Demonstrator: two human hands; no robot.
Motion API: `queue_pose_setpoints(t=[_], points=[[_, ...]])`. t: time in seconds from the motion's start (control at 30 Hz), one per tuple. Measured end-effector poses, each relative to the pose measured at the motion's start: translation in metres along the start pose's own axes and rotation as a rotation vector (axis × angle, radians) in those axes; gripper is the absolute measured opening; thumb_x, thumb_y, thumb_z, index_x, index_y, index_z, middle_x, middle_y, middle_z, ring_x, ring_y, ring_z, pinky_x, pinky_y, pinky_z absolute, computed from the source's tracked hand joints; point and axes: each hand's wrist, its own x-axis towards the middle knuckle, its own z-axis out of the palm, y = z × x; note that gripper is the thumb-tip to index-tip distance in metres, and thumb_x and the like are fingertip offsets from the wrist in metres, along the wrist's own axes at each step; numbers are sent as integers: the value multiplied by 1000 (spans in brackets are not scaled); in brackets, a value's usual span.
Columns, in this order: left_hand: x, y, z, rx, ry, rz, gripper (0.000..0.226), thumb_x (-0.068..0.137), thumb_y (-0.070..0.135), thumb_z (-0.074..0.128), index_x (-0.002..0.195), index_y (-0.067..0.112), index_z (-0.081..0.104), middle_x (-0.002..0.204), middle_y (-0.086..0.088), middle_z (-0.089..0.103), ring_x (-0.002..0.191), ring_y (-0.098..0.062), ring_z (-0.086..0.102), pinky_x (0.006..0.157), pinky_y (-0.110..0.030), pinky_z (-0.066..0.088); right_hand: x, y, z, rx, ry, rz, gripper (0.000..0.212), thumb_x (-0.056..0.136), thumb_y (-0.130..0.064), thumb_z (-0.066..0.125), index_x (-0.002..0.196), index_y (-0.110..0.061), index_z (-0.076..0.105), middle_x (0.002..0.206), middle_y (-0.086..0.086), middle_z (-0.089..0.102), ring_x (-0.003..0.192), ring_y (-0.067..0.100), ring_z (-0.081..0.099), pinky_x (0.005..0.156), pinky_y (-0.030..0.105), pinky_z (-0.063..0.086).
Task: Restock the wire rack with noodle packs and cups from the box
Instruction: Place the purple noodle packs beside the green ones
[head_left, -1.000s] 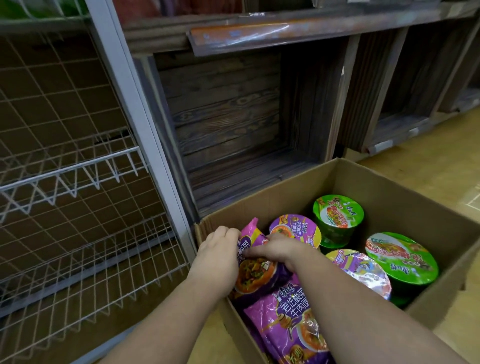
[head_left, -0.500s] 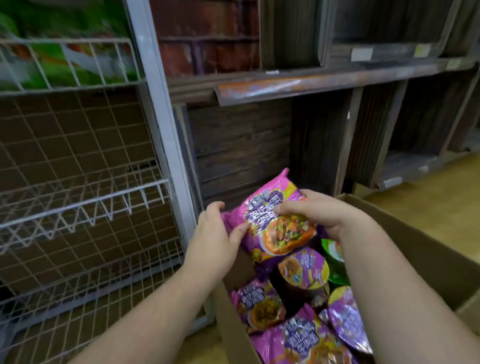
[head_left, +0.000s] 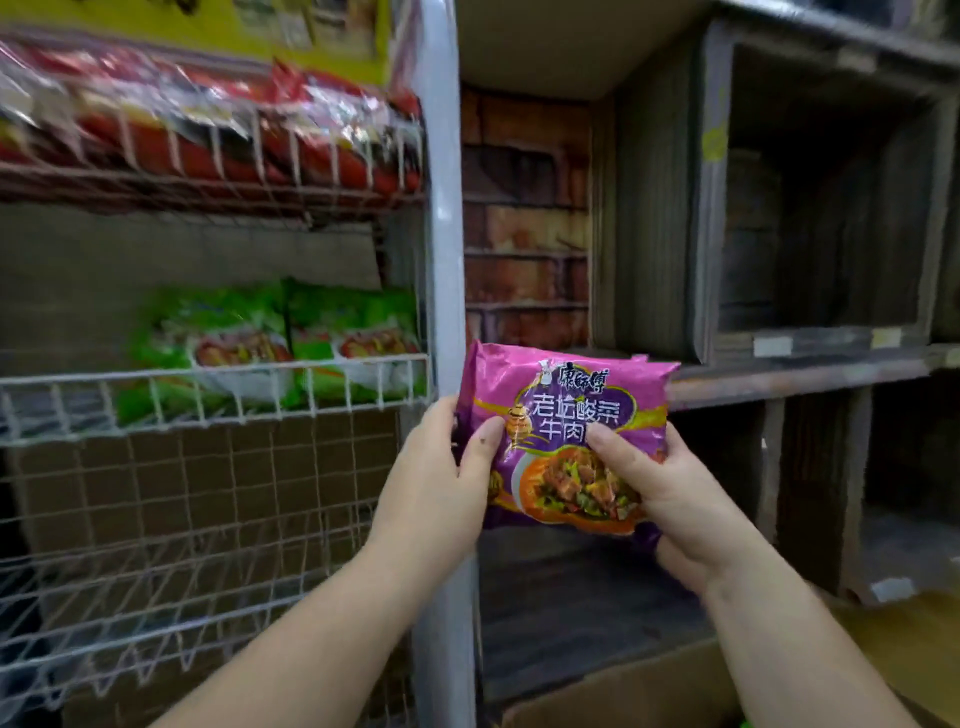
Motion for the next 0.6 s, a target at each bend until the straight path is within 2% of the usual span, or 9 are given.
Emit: queue_pose_setpoints(t=[0.1,0.2,0.27,0.33,0.37,0.4,0.47,0.53,0.6], points=[[17,11,-50,-6,138,102,14,98,43,50,112,48,48,107,23,61,99,6,59,76,-13,46,12,-17,52,65,-122,-75,54,77,-16,70,128,-18,55,112,12,73,97,29,73,68,38,61],[34,12,-106,38,270,189,14,100,37,49,111,45,49,106,20,62,100,2,59,81,-22,49,27,-34,112,54,-216,-171,58,76,-21,73,129,-25,51,114,6,73,101,24,72,76,39,61],[45,7,-144,112,351,202,12,101,35,48,112,40,49,104,18,61,96,-3,59,77,-22,48,40,-40,155,-10,-247,-212,56,76,-25,75,127,-28,51,111,1,74,99,20,73,76,35,61],[55,-2,-179,160,390,141,15,102,35,46,116,37,49,101,19,58,90,0,57,70,-12,45,54,-39,195,-97,-254,-231,52,72,-37,78,119,-31,56,109,-1,75,99,19,73,77,33,60],[59,-8,-200,174,403,103,17,103,35,45,120,35,50,101,18,59,91,-2,58,70,-13,47,61,-36,217,-155,-253,-227,54,66,-48,81,114,-36,58,111,-2,74,100,20,72,81,36,60],[63,-14,-218,188,412,74,22,103,35,45,124,33,51,104,15,60,94,-7,60,76,-20,51,67,-32,236,-221,-250,-213,61,60,-61,82,112,-40,59,117,-3,71,103,20,70,87,40,58],[68,-25,-251,208,423,-1,29,103,35,45,130,28,51,103,11,61,96,-15,62,82,-38,56,75,-24,273,-380,-272,-174,79,50,-82,73,118,-44,56,128,-2,61,110,21,64,97,45,53],[72,-40,-284,226,425,-73,32,103,36,43,132,25,50,104,8,63,92,-16,63,77,-38,57,83,-16,312,-543,-286,-153,87,55,-89,59,127,-42,50,131,-1,54,117,24,58,102,49,47],[77,-57,-313,243,418,-138,34,104,38,41,133,23,50,107,3,63,91,-16,62,69,-30,52,88,-11,350,-678,-294,-161,82,68,-86,51,134,-38,45,131,3,48,121,28,52,105,52,44]])
